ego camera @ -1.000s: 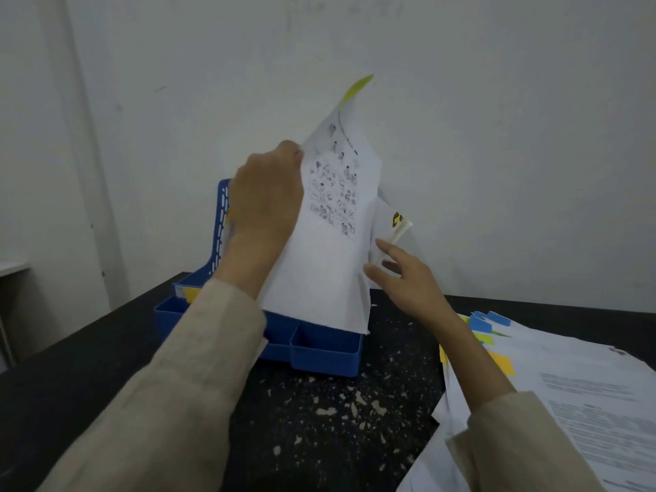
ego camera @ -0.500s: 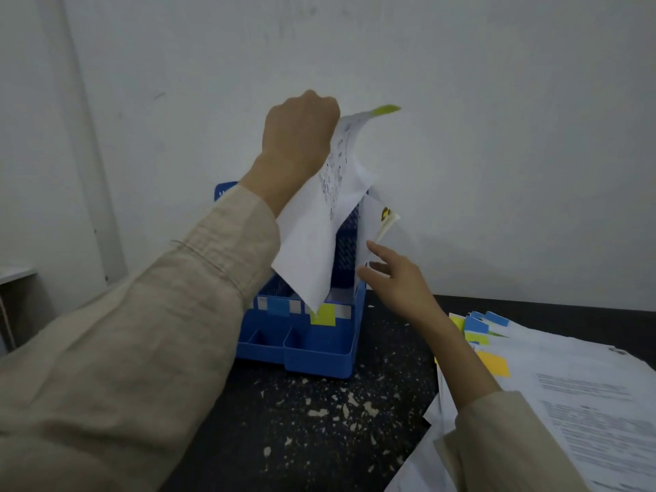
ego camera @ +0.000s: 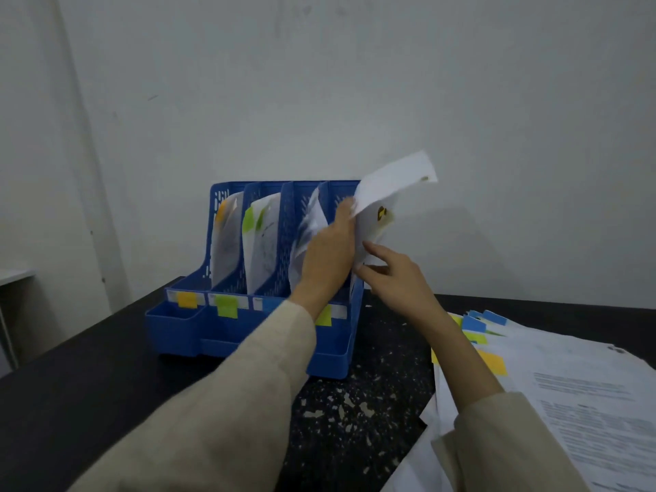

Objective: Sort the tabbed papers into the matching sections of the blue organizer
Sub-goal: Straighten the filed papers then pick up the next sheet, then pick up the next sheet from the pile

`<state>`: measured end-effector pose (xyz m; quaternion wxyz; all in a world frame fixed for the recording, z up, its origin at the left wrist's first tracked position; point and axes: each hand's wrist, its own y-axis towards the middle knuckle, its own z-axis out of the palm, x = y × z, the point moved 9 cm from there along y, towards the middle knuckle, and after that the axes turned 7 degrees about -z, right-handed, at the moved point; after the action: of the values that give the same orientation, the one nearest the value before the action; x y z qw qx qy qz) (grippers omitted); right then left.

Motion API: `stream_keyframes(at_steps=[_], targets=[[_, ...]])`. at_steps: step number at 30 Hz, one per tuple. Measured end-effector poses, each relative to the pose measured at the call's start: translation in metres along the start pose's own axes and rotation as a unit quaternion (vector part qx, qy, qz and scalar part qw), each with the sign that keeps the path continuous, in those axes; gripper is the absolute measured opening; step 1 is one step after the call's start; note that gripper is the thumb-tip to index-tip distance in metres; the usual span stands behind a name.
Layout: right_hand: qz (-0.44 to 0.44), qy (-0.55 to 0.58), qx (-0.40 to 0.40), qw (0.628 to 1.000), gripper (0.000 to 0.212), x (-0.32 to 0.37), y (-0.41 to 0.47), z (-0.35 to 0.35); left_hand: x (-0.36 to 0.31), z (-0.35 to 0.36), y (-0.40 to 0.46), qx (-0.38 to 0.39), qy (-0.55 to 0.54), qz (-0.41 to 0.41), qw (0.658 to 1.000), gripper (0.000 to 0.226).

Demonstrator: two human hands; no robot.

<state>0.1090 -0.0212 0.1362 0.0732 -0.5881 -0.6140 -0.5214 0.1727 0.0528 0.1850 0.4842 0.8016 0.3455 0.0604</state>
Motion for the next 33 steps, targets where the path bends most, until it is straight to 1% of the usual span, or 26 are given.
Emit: stream_keyframes(at_steps=[1, 2, 3, 5, 7, 9, 11, 12, 15, 17, 20, 22, 24, 25, 27, 33], targets=[[-0.004, 0.004, -0.001, 1.000, 0.046, 0.002, 0.000, -0.001, 0.007, 0.017, -0.009, 0.064, -0.001, -0.007, 0.998, 0.048], [-0.007, 0.007, -0.001, 1.000, 0.039, 0.002, 0.001, -0.001, 0.010, 0.029, -0.018, 0.111, -0.016, -0.009, 0.994, 0.053], [-0.009, 0.009, 0.000, 1.000, 0.031, 0.002, 0.001, 0.000, 0.012, 0.036, -0.025, 0.133, -0.035, -0.009, 0.990, 0.058], [-0.009, 0.014, -0.002, 1.000, 0.024, 0.001, 0.001, -0.001, 0.017, 0.043, -0.031, 0.133, -0.060, -0.008, 0.989, 0.056], [-0.012, 0.015, -0.005, 1.000, 0.030, -0.001, 0.001, -0.003, 0.029, 0.049, -0.032, 0.134, -0.074, -0.044, 0.987, 0.046], [-0.003, 0.017, -0.005, 1.000, 0.042, -0.002, 0.000, -0.004, 0.042, 0.051, -0.032, 0.149, -0.080, -0.081, 0.982, 0.032], [0.011, 0.013, -0.005, 1.000, 0.051, -0.004, 0.001, -0.005, 0.050, 0.049, -0.030, 0.166, -0.066, -0.106, 0.978, 0.017], [0.015, 0.008, -0.005, 1.000, 0.053, -0.005, 0.000, -0.005, 0.052, 0.048, -0.031, 0.184, -0.057, -0.118, 0.974, 0.016], [0.015, 0.011, -0.002, 1.000, 0.054, -0.005, 0.001, -0.002, 0.054, 0.051, -0.037, 0.239, -0.058, -0.144, 0.959, 0.020], [0.010, 0.017, 0.001, 1.000, 0.054, -0.004, 0.001, -0.001, 0.055, 0.055, -0.042, 0.271, -0.070, -0.168, 0.945, 0.019], [0.010, 0.012, 0.000, 1.000, 0.054, -0.003, 0.001, -0.002, 0.051, 0.066, -0.047, 0.338, -0.072, -0.196, 0.918, 0.021], [0.007, 0.018, -0.003, 1.000, 0.049, -0.003, 0.000, -0.003, 0.042, 0.069, -0.046, 0.374, -0.082, -0.199, 0.902, 0.026], [-0.003, 0.021, -0.003, 1.000, 0.039, -0.001, 0.000, -0.003, 0.036, 0.067, -0.043, 0.393, -0.099, -0.200, 0.892, 0.026], [-0.006, 0.022, -0.005, 1.000, 0.037, 0.000, 0.001, -0.003, 0.035, 0.065, -0.039, 0.390, -0.107, -0.203, 0.892, 0.026], [-0.010, 0.023, -0.010, 1.000, 0.038, 0.001, 0.001, -0.004, 0.035, 0.060, -0.035, 0.383, -0.114, -0.218, 0.891, 0.029], [-0.006, 0.025, -0.010, 1.000, 0.040, 0.000, 0.001, -0.003, 0.038, 0.079, -0.050, 0.451, -0.038, -0.238, 0.859, 0.035]])
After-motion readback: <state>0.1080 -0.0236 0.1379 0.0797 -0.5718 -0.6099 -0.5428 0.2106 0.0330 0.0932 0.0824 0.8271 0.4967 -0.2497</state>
